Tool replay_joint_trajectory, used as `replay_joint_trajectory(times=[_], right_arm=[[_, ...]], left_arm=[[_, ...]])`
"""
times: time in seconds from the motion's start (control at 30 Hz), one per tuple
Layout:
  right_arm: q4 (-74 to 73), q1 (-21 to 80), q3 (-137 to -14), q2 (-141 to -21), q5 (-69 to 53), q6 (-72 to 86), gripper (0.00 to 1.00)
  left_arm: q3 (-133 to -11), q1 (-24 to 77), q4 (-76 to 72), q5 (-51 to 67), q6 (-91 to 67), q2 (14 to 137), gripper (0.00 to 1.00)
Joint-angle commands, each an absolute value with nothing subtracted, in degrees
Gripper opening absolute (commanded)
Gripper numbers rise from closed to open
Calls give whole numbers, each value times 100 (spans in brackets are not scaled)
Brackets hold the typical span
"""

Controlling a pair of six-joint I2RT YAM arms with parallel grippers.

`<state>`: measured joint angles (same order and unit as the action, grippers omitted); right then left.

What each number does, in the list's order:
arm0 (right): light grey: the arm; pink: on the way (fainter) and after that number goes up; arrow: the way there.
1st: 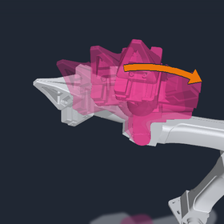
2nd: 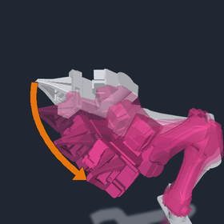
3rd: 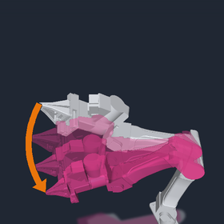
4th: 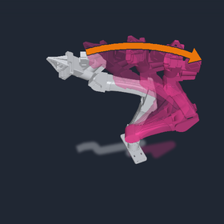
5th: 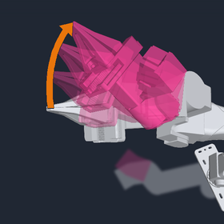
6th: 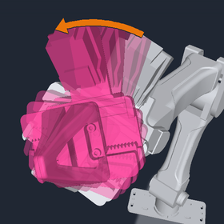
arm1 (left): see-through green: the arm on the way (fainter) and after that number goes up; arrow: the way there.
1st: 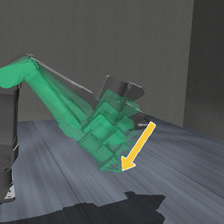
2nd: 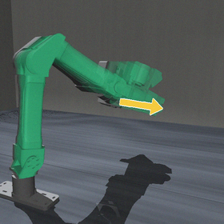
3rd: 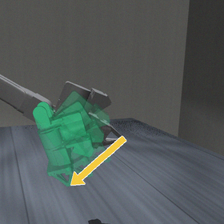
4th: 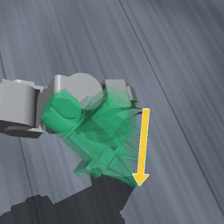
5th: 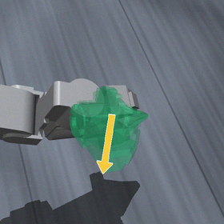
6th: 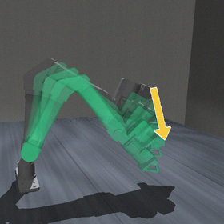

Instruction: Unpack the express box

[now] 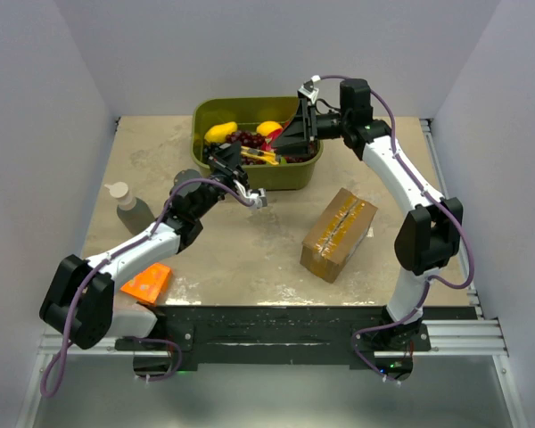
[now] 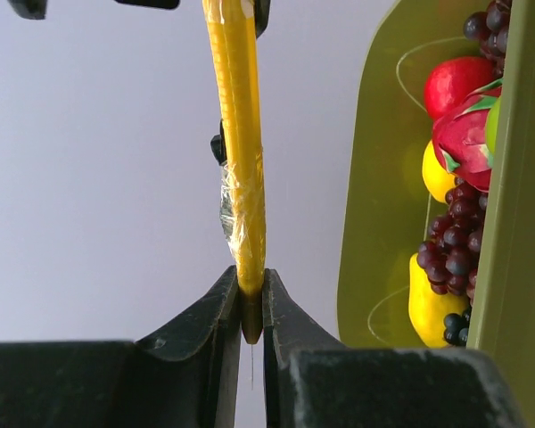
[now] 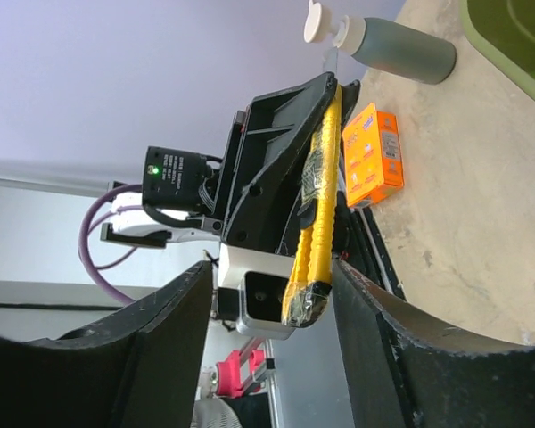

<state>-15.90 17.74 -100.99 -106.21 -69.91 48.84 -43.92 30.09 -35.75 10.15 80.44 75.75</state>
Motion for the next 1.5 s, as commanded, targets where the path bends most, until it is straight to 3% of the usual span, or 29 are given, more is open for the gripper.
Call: replay_joint_trajectory(times=[0.0, 0.23, 0.47, 0.7, 0.73, 0.77, 0.8, 0.83, 0.9, 0.93, 1.0, 1.03, 1.13, 1.27, 1.47], right_arm=[[-1695, 1819, -10107, -10336, -7093, 4826, 57], [-2021, 1837, -10037, -10362, -6979, 4623, 51], [-2013, 1872, -10055, -10380, -7014, 4553, 38], [-1750, 1872, -9985, -10371, -7058, 4649, 15], [-1627, 1872, -9967, -10362, -7084, 4649, 0], [-1565, 1863, -9975, -10354, -7075, 4545, 0], [-1547, 1811, -10010, -10336, -7058, 4413, 0], [-1651, 1767, -10150, -10327, -6971, 4247, 0], [-2124, 1566, -10431, -10380, -6821, 3353, 0], [-2875, 1495, -10815, -10423, -6455, 2400, 0], [-3661, 1346, -11230, -10555, -6005, 1237, 0], [-4466, 1327, -11615, -10599, -5577, -214, 0], [-5123, 1327, -11524, -10372, -5046, -2434, 0], [-5282, 1345, -10882, -9757, -4186, -4233, 0], [-6424, 1616, -11241, -9536, -3648, -5817, 0]], left_arm=[[-4676, 3041, -4192, 923, 8218, 7708, 0], [-4746, 3120, -4386, 888, 8262, 7787, 0], [-4825, 3225, -4473, 809, 8314, 7884, 0], [-4922, 3296, -4482, 765, 8376, 7972, 0], [-4931, 3305, -4482, 739, 8367, 7980, 0], [-4931, 3313, -4456, 712, 8332, 7980, 0], [-4948, 3313, -4413, 660, 8228, 7980, 2], [-4983, 3322, -4273, 581, 8087, 7911, 22], [-5167, 3314, -3308, 641, 7474, 7744, 39], [-5238, 3313, -2287, 824, 7131, 7465, 55], [-5431, 3305, -1148, 1690, 6322, 7147, 62], [-5423, 3313, -386, 2062, 6024, 6789, 69], [-5563, 3366, 603, 2847, 4951, 6320, 77], [-6633, 3375, 1132, 2628, 3352, 6354, 81], [-8418, 3357, 2380, 2750, 3435, 7136, 83]])
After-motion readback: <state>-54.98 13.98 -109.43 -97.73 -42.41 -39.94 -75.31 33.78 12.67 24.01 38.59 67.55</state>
